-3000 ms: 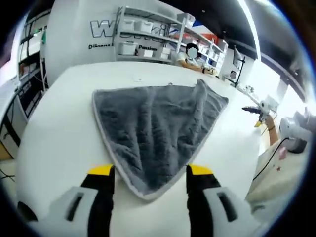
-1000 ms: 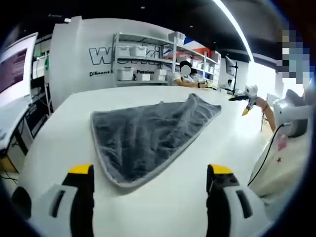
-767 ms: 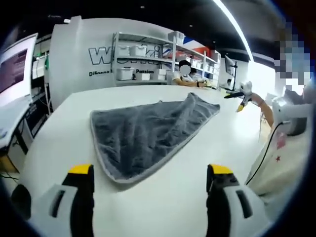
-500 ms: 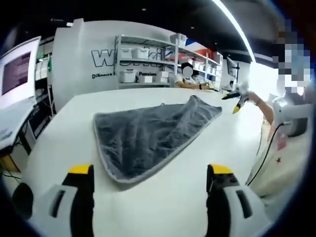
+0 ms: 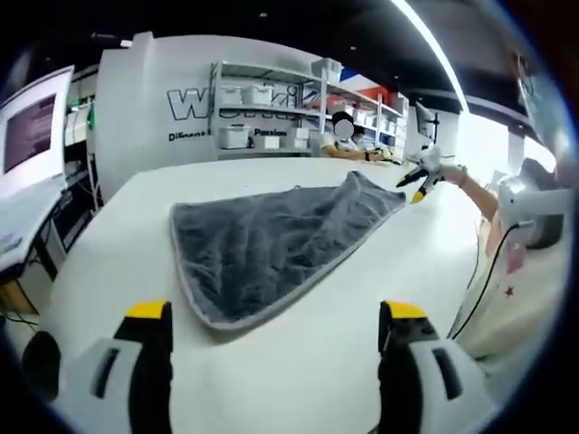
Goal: Fold the towel on the table until its edges align and the towel forms a compact rectangular stack.
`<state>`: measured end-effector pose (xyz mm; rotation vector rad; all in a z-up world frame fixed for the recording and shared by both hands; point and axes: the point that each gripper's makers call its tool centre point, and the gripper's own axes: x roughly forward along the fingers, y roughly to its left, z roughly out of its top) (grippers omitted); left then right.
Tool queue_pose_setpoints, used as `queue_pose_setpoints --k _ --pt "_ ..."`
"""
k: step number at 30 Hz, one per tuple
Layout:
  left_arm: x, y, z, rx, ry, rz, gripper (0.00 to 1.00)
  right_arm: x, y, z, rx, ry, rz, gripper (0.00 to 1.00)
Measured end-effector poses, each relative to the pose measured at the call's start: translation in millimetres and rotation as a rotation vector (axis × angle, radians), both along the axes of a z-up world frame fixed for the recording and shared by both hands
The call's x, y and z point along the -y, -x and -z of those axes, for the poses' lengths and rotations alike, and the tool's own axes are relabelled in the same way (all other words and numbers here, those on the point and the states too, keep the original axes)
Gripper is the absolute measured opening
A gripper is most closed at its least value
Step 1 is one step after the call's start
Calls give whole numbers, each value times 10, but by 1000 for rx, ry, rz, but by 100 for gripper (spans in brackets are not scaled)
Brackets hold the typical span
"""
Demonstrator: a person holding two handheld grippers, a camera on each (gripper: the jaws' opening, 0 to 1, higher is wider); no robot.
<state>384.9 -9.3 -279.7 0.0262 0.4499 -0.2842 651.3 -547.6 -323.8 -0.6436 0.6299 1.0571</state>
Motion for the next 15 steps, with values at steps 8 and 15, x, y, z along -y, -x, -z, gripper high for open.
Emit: queue_pose_setpoints --k 8,15 --pt "-8 17 5 -5 -1 -5 99 17 -110 109 -40 -14 32 55" --pt "10 45 87 -43 -26 4 97 2 -73 176 -95 -42 41 47"
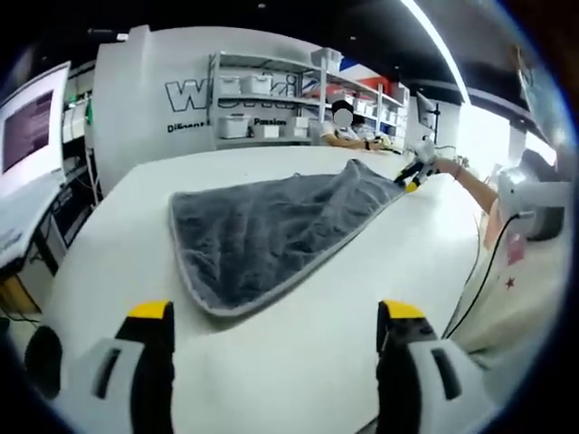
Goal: Fold the towel on the table until its edges align and the towel forms a compact rectangular stack.
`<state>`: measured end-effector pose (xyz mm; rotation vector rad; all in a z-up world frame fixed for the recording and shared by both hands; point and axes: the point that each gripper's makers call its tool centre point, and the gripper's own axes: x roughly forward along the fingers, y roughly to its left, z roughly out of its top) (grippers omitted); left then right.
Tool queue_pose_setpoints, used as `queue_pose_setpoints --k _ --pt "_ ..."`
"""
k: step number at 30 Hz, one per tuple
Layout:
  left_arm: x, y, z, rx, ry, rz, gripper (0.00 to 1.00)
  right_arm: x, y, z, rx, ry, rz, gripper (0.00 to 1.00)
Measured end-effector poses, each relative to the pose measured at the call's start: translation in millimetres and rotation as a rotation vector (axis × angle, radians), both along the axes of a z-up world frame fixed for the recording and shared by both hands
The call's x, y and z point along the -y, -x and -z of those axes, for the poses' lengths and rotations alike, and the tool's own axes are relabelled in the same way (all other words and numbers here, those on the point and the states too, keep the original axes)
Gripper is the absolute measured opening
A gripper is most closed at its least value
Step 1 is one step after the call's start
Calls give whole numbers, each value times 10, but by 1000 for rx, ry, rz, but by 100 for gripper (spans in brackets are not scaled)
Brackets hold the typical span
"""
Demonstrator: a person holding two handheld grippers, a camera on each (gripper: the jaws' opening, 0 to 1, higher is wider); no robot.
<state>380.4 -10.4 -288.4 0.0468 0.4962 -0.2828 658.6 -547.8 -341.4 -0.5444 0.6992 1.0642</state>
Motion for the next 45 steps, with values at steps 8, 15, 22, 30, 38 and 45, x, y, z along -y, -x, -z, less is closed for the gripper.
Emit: queue_pose_setpoints --k 8,15,22,30,38,45 --pt "17 -6 0 -5 2 8 97 -33 28 9 -20 -39 1 30" --pt "-22 15 -14 -5 1 3 97 -41 40 3 -10 -37 -9 11" --pt "-21 31 -12 -7 2 4 96 -99 139 -120 3 -47 -31 8" --pt "-4 24 -26 -6 -1 13 96 -107 289 -339 36 -61 -58 7" --pt "7 40 -13 -15 -5 19 96 -60 510 -522 54 -60 -94 7" --pt "9 32 -18 -20 -10 25 96 8 847 -554 42 -24 -150 7"
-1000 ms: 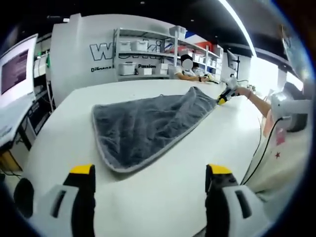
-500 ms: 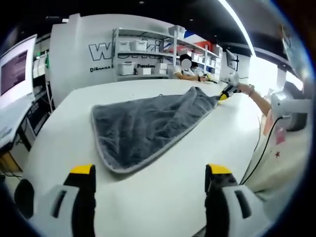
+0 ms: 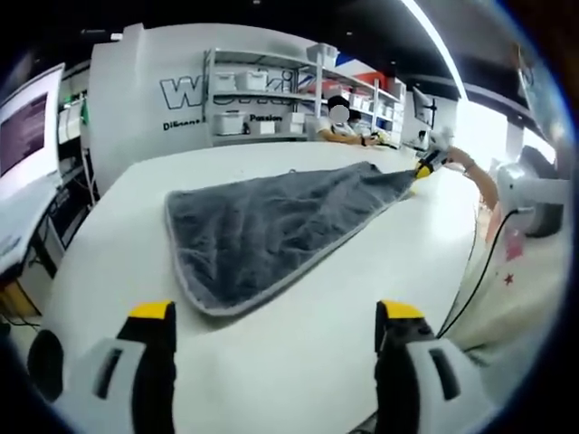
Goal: Fold the towel on the table until its edges align and the towel forms a compact rectangular stack.
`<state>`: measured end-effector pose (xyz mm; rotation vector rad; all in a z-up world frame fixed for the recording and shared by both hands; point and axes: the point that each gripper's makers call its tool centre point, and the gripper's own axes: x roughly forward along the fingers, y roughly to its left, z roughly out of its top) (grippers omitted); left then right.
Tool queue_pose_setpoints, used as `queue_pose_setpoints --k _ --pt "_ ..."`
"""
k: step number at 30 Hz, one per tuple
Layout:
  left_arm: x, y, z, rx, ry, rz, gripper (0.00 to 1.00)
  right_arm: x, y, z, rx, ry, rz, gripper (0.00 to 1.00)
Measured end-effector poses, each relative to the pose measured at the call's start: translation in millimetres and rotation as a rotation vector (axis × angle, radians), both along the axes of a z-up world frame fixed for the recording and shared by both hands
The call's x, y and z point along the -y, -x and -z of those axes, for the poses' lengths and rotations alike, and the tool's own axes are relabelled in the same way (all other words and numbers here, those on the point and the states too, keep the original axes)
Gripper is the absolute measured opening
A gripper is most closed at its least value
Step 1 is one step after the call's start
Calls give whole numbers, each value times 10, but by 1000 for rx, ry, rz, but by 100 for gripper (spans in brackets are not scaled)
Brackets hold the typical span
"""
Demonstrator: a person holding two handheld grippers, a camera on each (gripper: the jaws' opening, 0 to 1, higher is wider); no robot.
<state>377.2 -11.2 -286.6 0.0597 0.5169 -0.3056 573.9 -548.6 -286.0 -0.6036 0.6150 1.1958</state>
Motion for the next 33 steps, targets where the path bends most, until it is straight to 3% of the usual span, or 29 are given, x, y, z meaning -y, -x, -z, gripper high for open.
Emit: queue_pose_setpoints --k 9,17,33 --pt "33 -51 32 -15 -7 24 95 100 359 57 -10 63 -69 7" --pt "35 -50 72 -32 -11 39 95 206 588 262 -61 99 -105 8" --pt "9 -29 96 -52 -21 49 93 278 714 550 -127 127 -120 11"
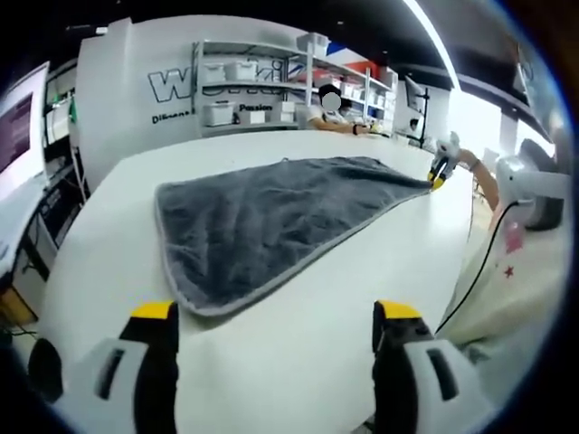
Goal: Fold the towel on the table until its edges align and the towel forms a compact rectangular stack.
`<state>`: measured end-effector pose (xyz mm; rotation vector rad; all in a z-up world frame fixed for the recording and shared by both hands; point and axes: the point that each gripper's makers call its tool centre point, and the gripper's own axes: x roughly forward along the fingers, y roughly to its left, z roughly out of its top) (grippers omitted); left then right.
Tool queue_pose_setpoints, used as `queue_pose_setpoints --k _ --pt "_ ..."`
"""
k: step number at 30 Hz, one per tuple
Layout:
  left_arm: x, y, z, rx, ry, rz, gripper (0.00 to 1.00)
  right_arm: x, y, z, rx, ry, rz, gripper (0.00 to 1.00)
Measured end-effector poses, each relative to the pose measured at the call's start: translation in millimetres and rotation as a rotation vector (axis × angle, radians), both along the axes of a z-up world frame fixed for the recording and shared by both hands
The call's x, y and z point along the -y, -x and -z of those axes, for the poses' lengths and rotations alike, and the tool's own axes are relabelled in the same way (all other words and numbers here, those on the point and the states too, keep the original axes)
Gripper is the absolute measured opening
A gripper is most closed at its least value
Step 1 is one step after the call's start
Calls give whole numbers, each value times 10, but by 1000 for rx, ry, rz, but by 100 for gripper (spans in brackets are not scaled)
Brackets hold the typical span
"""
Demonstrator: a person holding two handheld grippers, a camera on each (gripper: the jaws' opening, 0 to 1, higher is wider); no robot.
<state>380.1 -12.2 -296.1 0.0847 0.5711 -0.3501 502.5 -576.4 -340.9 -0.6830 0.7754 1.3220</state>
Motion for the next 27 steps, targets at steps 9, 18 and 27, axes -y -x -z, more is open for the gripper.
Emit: queue_pose_setpoints --k 9,18,27 --pt "3 6 -6 -5 -7 2 93 9 51 34 -17 -1 -12 19" --pt "12 -4 -1 -9 -8 8 93 30 58 -79 28 -47 16 30" --pt "26 -46 0 -11 -9 14 93 56 -21 -278 90 -164 92 42"
